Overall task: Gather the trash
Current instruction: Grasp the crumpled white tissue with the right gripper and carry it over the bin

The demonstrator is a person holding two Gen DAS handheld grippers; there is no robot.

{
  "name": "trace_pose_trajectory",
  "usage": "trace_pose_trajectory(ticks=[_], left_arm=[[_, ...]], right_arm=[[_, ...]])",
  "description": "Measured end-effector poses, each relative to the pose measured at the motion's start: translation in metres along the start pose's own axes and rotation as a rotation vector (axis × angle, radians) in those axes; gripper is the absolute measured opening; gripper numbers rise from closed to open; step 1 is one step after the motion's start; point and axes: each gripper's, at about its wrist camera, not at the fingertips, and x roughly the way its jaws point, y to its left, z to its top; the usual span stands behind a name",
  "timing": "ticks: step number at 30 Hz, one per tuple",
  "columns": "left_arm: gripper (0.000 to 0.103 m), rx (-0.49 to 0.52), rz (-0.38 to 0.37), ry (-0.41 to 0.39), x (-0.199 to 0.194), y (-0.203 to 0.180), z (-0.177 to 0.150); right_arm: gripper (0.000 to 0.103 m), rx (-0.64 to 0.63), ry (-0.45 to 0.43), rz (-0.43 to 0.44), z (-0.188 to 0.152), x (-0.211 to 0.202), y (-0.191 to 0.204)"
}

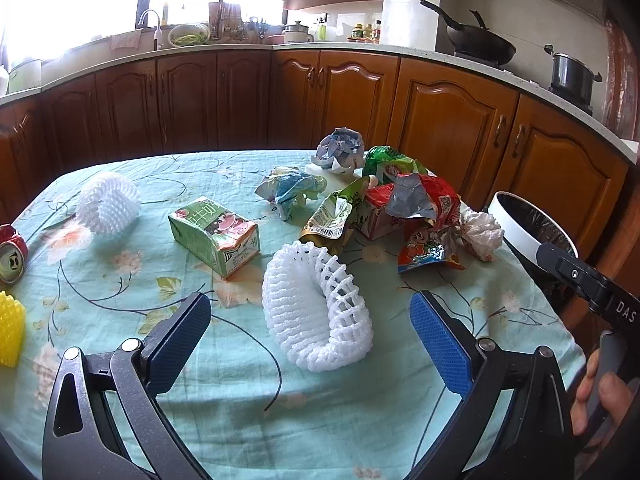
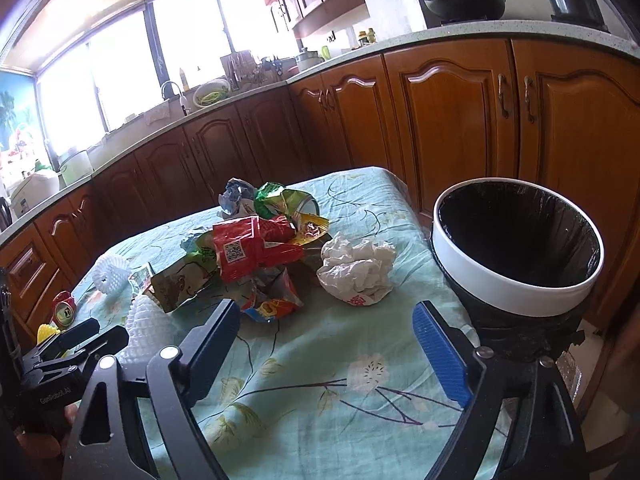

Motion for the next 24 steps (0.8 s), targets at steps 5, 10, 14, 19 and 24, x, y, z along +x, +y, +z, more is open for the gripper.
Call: trace_pose_trajectory(ticks=[5, 10, 14, 19, 24], left_arm=[[0.086, 0.003, -0.026, 0.036, 0.011, -0.002, 0.005], [0.075, 0.027, -0.043, 0.071, 0.023, -0.007, 0.007], [0.062, 0.052, -0.040, 0.100, 0.034, -0.011, 0.006], [0.039, 0.032, -0.056, 0.132, 0.042, -0.003, 0.006], [0.023, 0.025, -0.083, 0.113, 0.034, -0.001, 0.007]], right_arm=[[0.071, 0.018, 0.050, -0.016, 0.012, 0.022, -0.010], [0.069, 0.028, 0.115, -0.017, 0.018, 0.050, -0.016], [0.057, 0.032, 0.162, -0.013, 0.019, 0.070, -0.019], [0.026, 0.025, 0.167, 0.001, 0.017, 0.073, -0.018], [0.022, 0.025, 0.113, 0.031, 0.018, 0.050, -0.016]])
